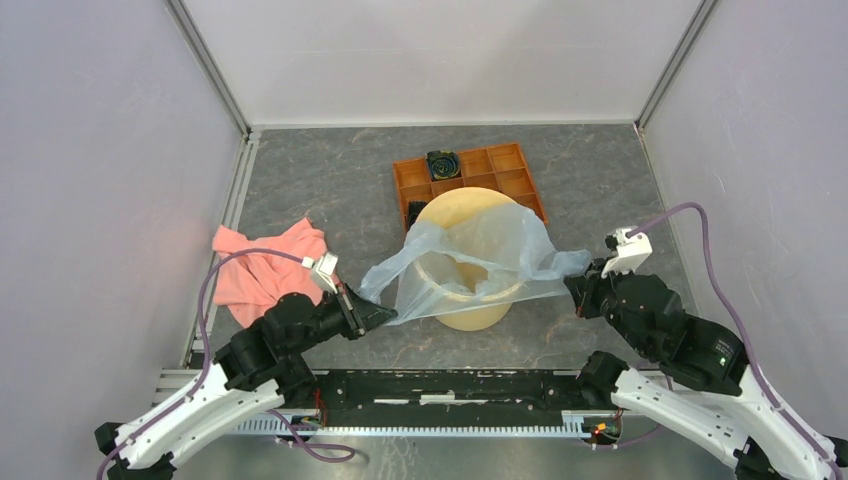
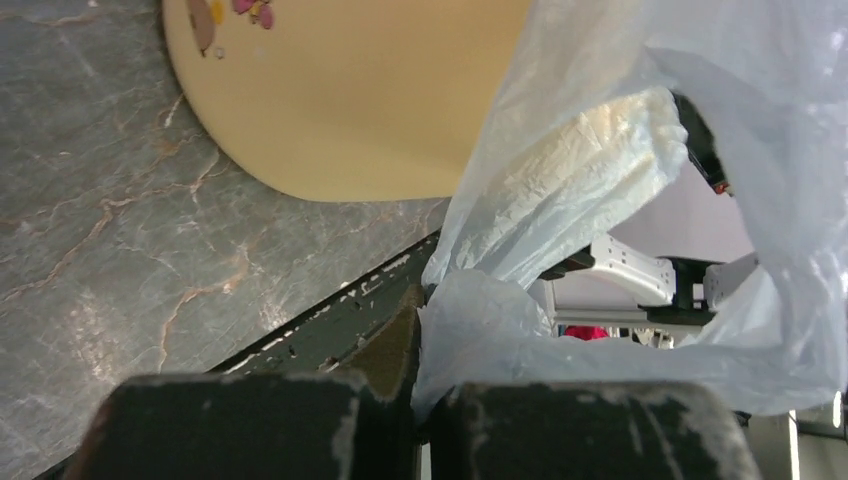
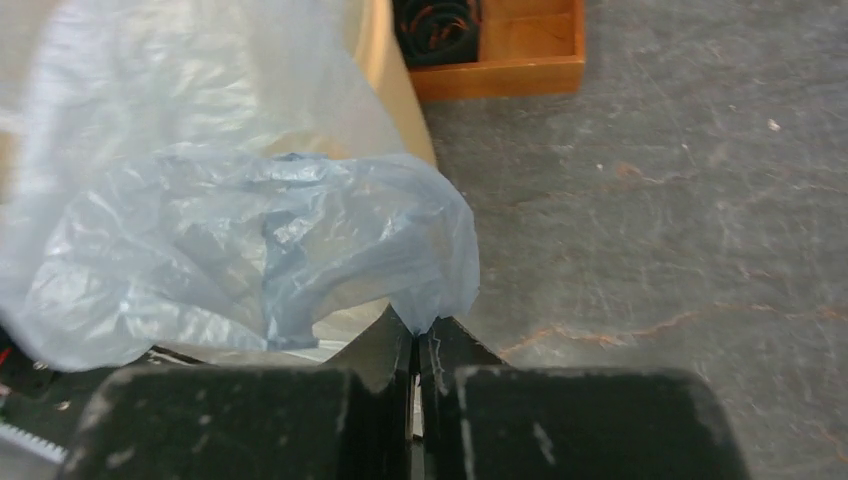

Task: Put the trash bags into the trash bin

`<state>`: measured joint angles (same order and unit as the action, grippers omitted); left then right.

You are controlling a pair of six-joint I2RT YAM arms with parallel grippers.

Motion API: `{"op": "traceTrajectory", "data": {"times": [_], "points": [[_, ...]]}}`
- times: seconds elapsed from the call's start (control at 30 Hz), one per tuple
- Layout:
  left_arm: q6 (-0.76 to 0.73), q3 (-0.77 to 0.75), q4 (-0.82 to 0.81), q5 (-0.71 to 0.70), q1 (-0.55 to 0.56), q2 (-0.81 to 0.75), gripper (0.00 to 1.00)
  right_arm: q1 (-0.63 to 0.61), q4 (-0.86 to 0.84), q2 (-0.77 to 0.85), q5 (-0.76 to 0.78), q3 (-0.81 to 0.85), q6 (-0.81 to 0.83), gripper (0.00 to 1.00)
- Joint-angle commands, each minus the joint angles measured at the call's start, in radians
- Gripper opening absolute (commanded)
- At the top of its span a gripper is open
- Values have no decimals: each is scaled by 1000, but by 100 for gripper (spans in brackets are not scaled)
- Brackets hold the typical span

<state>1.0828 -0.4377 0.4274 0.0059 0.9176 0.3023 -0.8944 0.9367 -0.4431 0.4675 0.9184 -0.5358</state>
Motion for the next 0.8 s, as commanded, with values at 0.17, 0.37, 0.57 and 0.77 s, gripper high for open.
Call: {"op": "traceTrajectory", "data": {"times": [0.17, 0.37, 0.57, 0.77], "points": [[44, 87, -119, -270, -2, 45, 9, 0, -299, 5, 265, -221, 97, 18], [-51, -54, -35, -304, -2, 282, 32, 0, -325, -103, 385, -234, 166, 40], [-70, -159, 188, -159, -2, 312, 65, 1, -126, 8, 115, -116, 163, 66], [-134, -341, 450, -149, -2, 153, 99, 0, 18, 103, -172, 88, 209, 93]]}}
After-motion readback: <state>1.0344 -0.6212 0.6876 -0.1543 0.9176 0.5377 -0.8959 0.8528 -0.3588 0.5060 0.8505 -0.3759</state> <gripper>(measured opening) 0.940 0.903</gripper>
